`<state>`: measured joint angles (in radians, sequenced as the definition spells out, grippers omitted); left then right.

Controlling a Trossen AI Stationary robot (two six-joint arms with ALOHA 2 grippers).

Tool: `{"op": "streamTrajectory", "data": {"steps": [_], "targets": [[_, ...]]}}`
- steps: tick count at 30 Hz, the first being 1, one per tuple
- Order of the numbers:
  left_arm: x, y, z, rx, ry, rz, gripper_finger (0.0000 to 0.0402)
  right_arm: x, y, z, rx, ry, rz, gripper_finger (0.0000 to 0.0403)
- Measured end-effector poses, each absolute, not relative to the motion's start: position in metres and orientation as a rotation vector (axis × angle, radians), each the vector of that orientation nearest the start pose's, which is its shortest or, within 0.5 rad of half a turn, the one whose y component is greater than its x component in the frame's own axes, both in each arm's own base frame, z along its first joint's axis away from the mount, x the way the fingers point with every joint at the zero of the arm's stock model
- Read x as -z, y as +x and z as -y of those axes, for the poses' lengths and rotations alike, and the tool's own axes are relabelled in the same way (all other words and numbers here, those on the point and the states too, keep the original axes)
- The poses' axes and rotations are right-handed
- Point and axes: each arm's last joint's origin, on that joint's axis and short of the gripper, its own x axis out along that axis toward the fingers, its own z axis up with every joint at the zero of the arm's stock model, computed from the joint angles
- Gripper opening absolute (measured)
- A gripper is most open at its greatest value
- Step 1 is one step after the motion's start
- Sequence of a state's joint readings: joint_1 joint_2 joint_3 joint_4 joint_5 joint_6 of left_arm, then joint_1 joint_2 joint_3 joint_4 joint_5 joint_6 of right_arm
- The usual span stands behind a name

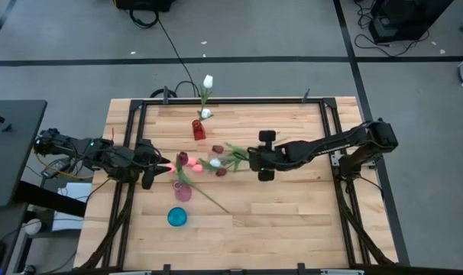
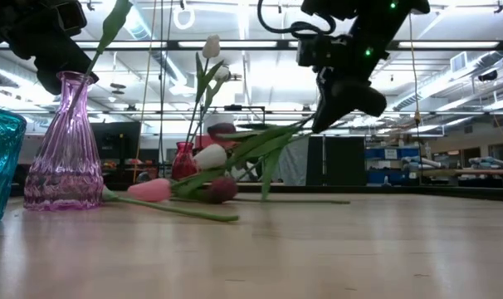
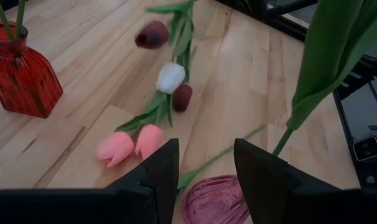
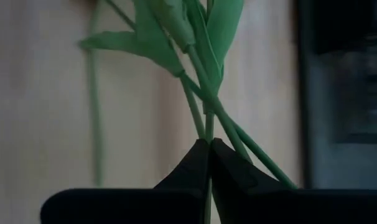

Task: Sort flowers into vase by color
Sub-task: Put the right dark red tulip into the pink vase, then put the top dark red tulip into the pink vase

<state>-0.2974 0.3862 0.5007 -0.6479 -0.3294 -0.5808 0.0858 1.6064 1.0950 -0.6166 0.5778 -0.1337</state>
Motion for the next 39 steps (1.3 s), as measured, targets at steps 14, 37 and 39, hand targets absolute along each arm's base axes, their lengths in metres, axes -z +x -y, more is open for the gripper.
{"op": "streamTrajectory", "data": {"steps": [14, 37, 39], "targets": [[-0.242, 0.092, 0.018, -0.190, -0.399, -0.476, 0.0160, -0.233, 0.304, -0.008, 0.444, -0.582, -1.077, 0.0030], [-0.240, 0.091, 0.018, -0.180, -0.399, -0.507, 0.0160, -0.248, 0.283, -0.008, 0.399, -0.379, -1.313, 0.0169], [-0.240, 0.091, 0.018, -0.175, -0.402, -0.508, 0.0160, -0.257, 0.282, -0.009, 0.437, -0.307, -1.307, 0.0171]]}}
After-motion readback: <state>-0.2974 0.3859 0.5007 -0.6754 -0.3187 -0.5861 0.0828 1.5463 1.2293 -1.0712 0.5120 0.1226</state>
